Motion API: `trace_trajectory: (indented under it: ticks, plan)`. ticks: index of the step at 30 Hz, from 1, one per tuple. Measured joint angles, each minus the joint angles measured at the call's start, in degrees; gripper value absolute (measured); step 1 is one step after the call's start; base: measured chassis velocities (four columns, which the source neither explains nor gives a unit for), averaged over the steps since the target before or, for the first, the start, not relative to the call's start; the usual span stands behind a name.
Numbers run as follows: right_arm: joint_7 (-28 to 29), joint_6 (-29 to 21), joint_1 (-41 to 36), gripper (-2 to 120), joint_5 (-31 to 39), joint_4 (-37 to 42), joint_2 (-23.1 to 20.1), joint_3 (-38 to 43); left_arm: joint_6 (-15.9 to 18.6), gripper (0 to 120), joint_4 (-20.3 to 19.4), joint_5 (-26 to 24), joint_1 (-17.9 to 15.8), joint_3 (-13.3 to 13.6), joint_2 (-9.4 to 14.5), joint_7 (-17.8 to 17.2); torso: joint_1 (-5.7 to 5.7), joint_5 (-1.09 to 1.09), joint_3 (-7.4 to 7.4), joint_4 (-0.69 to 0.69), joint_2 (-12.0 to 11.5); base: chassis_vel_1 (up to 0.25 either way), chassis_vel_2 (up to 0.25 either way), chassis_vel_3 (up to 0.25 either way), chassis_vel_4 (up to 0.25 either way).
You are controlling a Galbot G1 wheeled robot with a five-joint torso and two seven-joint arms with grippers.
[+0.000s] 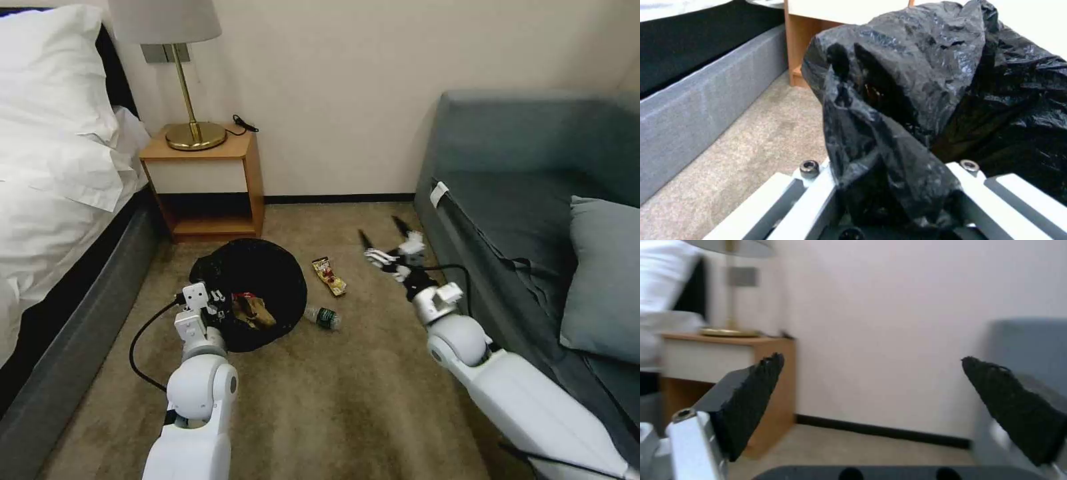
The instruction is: Pick up the trash bin, then pick up the garbage on the floor and place it into the trash bin.
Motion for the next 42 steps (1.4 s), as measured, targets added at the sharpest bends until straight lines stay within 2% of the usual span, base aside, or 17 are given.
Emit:
trace_trajectory:
  ticks: [2, 4, 6, 9, 18, 31, 42]
  plan:
    - [-0.3, 1.3, -1.4, 100, -2.4, -2.2, 2.7, 3.2, 0.3, 4, 0.0, 0.0, -0.1, 0.1, 0.5, 0.1, 0.00, -0.02, 0.00, 0.01, 0.0, 0.000, 0.000, 0.000, 0.000]
    - [-0.6, 1.6, -1.7, 100, -2.7, -2.6, 3.2, 3.7, 0.5, 4, 0.0, -0.1, -0.2, 0.1, 0.6, 0.1, 0.00, -0.02, 0.00, 0.00, 0.0, 0.000, 0.000, 0.000, 0.000]
    - [-1.9, 3.0, -2.9, 100, -3.8, -4.9, 6.8, 6.2, 1.8, 4, -0.9, -0.2, -0.9, -0.1, 0.7, 0.0, 0.00, -0.02, 0.00, 0.00, 0.0, 0.000, 0.000, 0.000, 0.000]
    - [-2.9, 4.1, -3.5, 100, -4.4, -6.5, 8.4, 6.9, 2.2, 4, -1.2, -0.2, -1.0, 0.0, 0.8, 0.0, 0.00, -0.01, 0.00, 0.02, 0.0, 0.000, 0.000, 0.000, 0.000]
    - [-4.3, 4.9, -3.4, 100, -4.6, -8.5, 9.0, 7.3, 1.8, 4, -0.2, -0.3, -0.9, 1.5, 1.4, 0.0, 0.00, -0.02, 0.00, 0.01, 0.0, 0.000, 0.000, 0.000, 0.000]
    - [-6.6, 6.6, -3.4, 100, -4.0, -9.9, 9.2, 7.7, 1.6, 4, 0.1, -0.1, -0.3, 2.0, 1.6, 0.0, 0.00, -0.02, 0.00, 0.00, 0.0, 0.000, 0.000, 0.000, 0.000]
    - [-7.4, 7.0, -3.3, 100, -3.9, -10.3, 9.8, 7.4, 1.6, 4, -0.7, -0.2, -0.2, 1.5, 2.0, 0.0, 0.00, -0.01, -0.01, 0.00, 0.0, -0.144, 0.141, 0.134, -0.136]
